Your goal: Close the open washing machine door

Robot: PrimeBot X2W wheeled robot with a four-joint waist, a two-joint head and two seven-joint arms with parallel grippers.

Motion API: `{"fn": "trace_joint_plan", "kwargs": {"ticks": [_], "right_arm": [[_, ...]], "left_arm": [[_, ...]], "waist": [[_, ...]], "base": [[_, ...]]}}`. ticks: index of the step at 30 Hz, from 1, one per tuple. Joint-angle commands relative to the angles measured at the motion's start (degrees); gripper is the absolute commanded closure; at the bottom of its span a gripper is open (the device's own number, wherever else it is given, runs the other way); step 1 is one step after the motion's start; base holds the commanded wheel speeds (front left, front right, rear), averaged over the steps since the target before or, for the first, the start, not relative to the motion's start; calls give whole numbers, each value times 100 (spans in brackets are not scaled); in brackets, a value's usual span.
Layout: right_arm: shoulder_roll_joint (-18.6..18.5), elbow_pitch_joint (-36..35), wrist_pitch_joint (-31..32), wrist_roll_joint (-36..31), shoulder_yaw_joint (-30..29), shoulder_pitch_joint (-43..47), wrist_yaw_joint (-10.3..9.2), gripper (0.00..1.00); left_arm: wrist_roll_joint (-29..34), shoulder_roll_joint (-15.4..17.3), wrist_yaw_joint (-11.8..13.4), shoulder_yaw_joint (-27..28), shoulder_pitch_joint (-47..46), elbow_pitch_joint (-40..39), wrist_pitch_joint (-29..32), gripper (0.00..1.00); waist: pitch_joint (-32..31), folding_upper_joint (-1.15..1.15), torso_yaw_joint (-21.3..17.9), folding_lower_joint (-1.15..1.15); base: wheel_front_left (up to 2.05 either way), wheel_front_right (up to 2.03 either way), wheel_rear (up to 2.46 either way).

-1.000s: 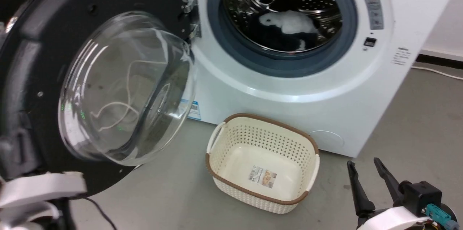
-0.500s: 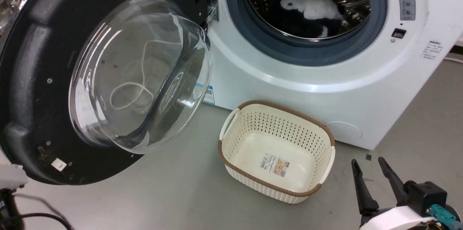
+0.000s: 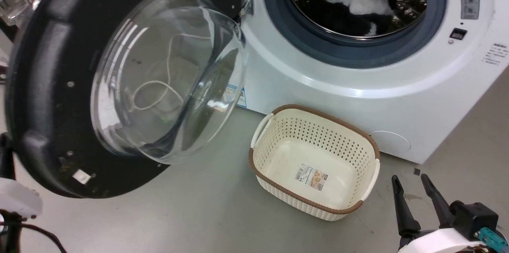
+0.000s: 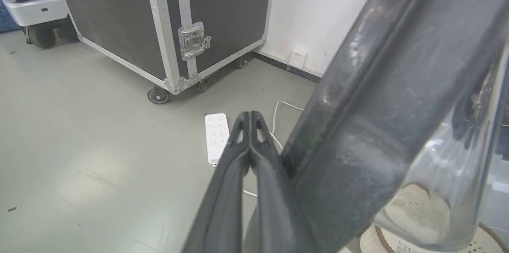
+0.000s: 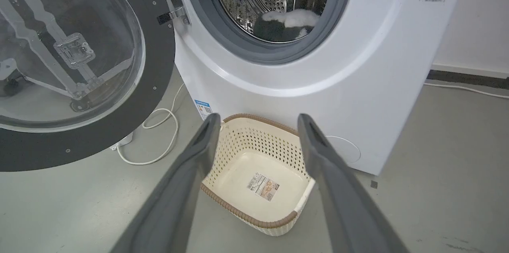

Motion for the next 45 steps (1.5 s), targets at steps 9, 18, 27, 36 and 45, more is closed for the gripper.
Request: {"fn": "trace_joint_plan", "kwargs": {"ticks": [9,18,27,36,45], "right_arm": [[-1,270,-214,267,-40,-53,3,0],[-1,531,-353,435,-159,-71,4,0],[-1,671,-495,617,-295,-164,4,0],[-1,596,-603,779,-293,-246,4,0],[-1,484,-672,1016,-300,-264,5,0]], "left_arm": [[-2200,1013,-112,-1219,887,-1247,437,100],[-2917,1487,-168,-2451,828,-2487,569,100],[-3271,1302,-236,-4310,-231,-2923,873,100],[-3675,948,-292,-5520,-1379,-2328,648,100],[-3738,563,-327,-6205,-2522,-1070,243,100]], "waist": [[-116,0,254,0],[-204,0,327,0],[-137,0,-212,0],[106,0,-1242,0],[367,0,-2160,0]], "base": [[0,0,0],[0,0,0],[0,0,0],[0,0,0],[0,0,0]]}}
